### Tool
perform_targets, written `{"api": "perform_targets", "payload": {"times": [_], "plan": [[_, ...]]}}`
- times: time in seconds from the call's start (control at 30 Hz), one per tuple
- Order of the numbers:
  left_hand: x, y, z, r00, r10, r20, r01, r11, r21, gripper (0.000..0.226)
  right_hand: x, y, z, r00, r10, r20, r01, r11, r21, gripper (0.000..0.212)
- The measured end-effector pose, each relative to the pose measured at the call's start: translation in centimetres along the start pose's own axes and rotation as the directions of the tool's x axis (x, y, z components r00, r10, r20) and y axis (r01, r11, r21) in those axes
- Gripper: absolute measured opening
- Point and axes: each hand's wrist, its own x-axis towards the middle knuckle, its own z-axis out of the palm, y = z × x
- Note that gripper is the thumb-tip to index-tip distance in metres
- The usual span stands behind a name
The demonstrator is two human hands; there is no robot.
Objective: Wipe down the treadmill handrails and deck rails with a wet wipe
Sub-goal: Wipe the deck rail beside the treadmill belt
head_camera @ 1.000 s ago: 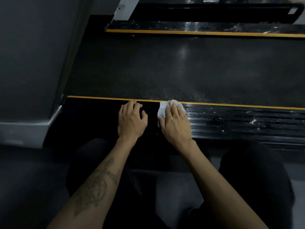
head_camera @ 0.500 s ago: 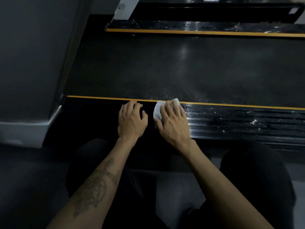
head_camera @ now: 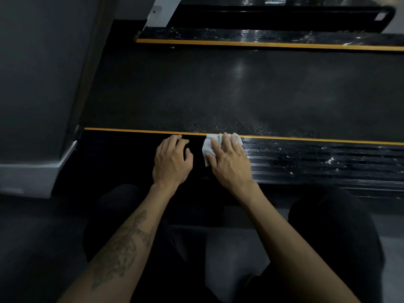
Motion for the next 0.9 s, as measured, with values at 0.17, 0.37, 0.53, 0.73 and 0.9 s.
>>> {"api": "perform_targets", "payload": {"times": [0.17, 0.37, 0.53, 0.73, 0.9], "plan": [[0.0, -0.1, 0.1, 1.000, -0.004, -0.005, 0.004, 1.000, 0.001, 0.029, -1.1, -1.6, 0.6, 0.999, 0.015, 0.032, -0.016, 1.000, 0.006, 0.067], [-0.1, 0.0, 0.1, 1.000, 0.003, -0.028, -0.003, 1.000, -0.003, 0.028, -0.3, 0.8, 0.3, 1.000, 0.007, 0.031, -0.007, 1.000, -0.013, 0.062], [0.0, 0.0, 0.1, 1.000, 0.002, -0.015, -0.002, 1.000, -0.007, 0.028, -1.9, -1.3, 0.8, 0.999, -0.026, 0.031, 0.026, 1.000, -0.012, 0.067], [-0.1, 0.0, -0.2, 0.999, 0.037, -0.024, -0.037, 0.999, -0.020, 0.026, -0.5, 0.4, 0.5, 1.000, -0.010, 0.019, 0.010, 1.000, 0.008, 0.061], [-0.2, 0.1, 0.0, 0.998, 0.046, -0.036, -0.047, 0.999, -0.017, 0.025, -2.3, -1.1, 0.9, 0.998, 0.063, 0.021, -0.064, 0.997, 0.040, 0.064]]}}
